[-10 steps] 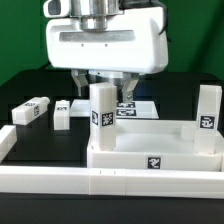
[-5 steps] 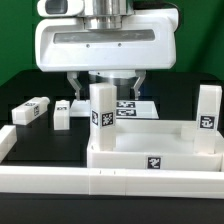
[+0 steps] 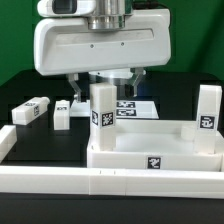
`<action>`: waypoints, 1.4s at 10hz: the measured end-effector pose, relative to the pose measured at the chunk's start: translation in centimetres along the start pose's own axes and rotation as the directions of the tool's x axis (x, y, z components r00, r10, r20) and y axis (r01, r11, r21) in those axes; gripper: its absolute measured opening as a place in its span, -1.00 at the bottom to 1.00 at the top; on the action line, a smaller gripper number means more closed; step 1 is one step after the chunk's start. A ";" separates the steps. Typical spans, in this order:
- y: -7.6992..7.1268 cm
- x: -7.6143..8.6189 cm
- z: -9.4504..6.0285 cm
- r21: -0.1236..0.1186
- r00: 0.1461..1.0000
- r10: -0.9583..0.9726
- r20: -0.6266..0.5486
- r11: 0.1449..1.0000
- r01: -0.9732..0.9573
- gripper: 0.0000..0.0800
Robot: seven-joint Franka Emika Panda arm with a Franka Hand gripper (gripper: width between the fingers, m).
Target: Assemble desk
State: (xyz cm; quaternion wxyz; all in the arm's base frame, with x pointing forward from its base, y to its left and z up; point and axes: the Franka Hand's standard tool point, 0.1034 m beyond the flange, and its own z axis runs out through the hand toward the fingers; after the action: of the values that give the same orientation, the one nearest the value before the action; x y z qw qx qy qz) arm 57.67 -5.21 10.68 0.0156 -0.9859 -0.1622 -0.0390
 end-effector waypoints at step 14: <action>0.1 -0.1 0.0 0.004 0.669 0.743 0.002 0.669 -0.743 -0.27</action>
Offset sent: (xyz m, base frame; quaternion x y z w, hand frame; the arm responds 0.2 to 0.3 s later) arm 0.0000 0.0000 0.0000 0.0000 0.0000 0.0000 1.0000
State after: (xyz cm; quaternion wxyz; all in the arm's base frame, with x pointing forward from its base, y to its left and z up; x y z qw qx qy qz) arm 57.59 -5.32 10.65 0.0325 -0.9666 0.2527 -0.0289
